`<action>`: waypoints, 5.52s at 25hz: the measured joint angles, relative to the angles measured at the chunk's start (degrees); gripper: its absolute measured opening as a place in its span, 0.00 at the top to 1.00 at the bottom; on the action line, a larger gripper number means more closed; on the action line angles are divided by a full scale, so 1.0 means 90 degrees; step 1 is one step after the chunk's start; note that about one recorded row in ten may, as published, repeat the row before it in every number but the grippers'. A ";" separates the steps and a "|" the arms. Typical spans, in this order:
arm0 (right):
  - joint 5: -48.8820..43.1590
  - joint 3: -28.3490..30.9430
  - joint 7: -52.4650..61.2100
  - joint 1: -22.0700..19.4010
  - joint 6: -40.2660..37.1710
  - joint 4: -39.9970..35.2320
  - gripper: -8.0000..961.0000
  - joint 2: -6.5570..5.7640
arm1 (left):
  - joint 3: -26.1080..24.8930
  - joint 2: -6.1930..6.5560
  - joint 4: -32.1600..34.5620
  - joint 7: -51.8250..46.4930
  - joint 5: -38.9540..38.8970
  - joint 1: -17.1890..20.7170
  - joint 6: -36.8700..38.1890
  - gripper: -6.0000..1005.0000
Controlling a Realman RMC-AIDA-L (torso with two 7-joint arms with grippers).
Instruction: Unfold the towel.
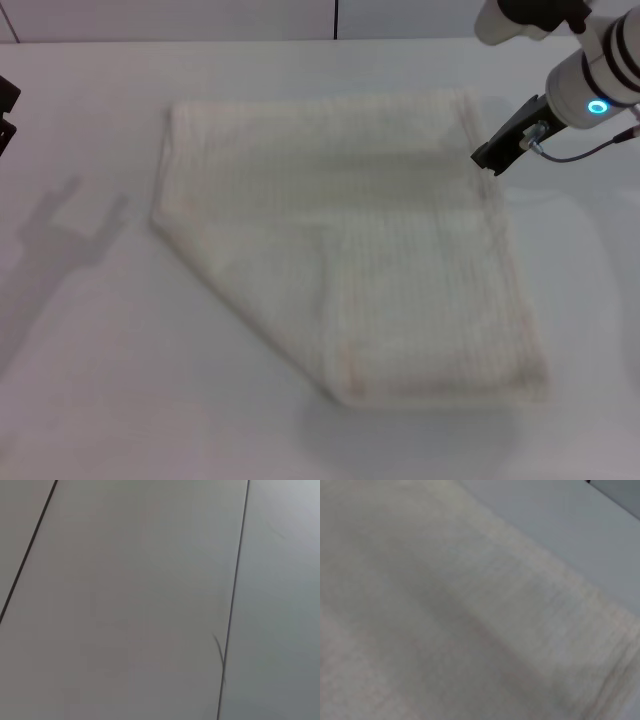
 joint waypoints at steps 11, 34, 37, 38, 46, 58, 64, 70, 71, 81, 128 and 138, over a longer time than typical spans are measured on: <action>-0.0001 0.0000 0.0001 -0.0005 0.0332 0.0329 0.99 0.0000 | 0.0120 -0.0001 0.0004 0.0002 -0.0001 -0.0132 -0.0141 0.29; 0.0369 -0.0259 -0.0030 0.0047 0.0834 0.0738 0.99 0.0029 | 0.0937 -0.0013 0.0033 0.0012 -0.0001 -0.0397 -0.0478 0.29; 0.0371 -0.0262 -0.0030 0.0034 0.0842 0.0765 0.99 0.0029 | 0.0962 -0.0016 0.0033 -0.0005 -0.0001 -0.0390 -0.0487 0.29; 0.0372 -0.0262 -0.0030 0.0024 0.0843 0.0765 0.99 0.0029 | 0.0965 -0.0016 0.0033 -0.0008 -0.0001 -0.0384 -0.0487 0.29; 0.0375 -0.0264 -0.0027 -0.0047 0.0841 0.0743 0.99 0.0025 | 0.1095 -0.0017 0.0034 -0.0043 -0.0001 -0.0371 -0.0476 0.29; 0.0377 -0.0220 -0.0007 -0.0069 0.0844 0.0690 0.99 0.0019 | 0.2620 -0.0027 0.0695 -0.0482 0.0000 -0.0598 -0.0850 0.29; 0.0377 -0.0207 -0.0003 -0.0069 0.0844 0.0685 0.99 0.0011 | 0.4400 -0.0020 0.1799 -0.1830 0.0002 -0.0857 -0.1961 0.29; 0.0377 -0.0200 -0.0001 -0.0069 0.0844 0.0685 0.99 0.0009 | 0.5053 -0.0042 0.2171 -0.2572 0.0391 -0.1119 -0.2709 0.29; 0.0377 -0.0195 -0.0001 -0.0069 0.0843 0.0685 0.99 0.0009 | 0.5087 -0.0046 0.2192 -0.2781 0.0610 -0.1225 -0.2815 0.29; 0.0378 -0.0195 -0.0001 -0.0076 0.0844 0.0685 0.99 0.0009 | 0.5275 -0.0101 0.2140 -0.3536 0.1234 -0.1503 -0.3460 0.29; 0.0446 -0.0234 -0.0002 -0.0089 0.0923 0.0734 0.99 0.0019 | 0.8093 -0.0113 0.2067 -0.3964 -0.0411 -0.1673 -0.5553 0.29; 0.0445 -0.0244 -0.0001 -0.0129 0.0924 0.0733 0.99 0.0019 | 0.8150 -0.0114 0.2116 -0.3949 -0.0411 -0.1683 -0.5515 0.44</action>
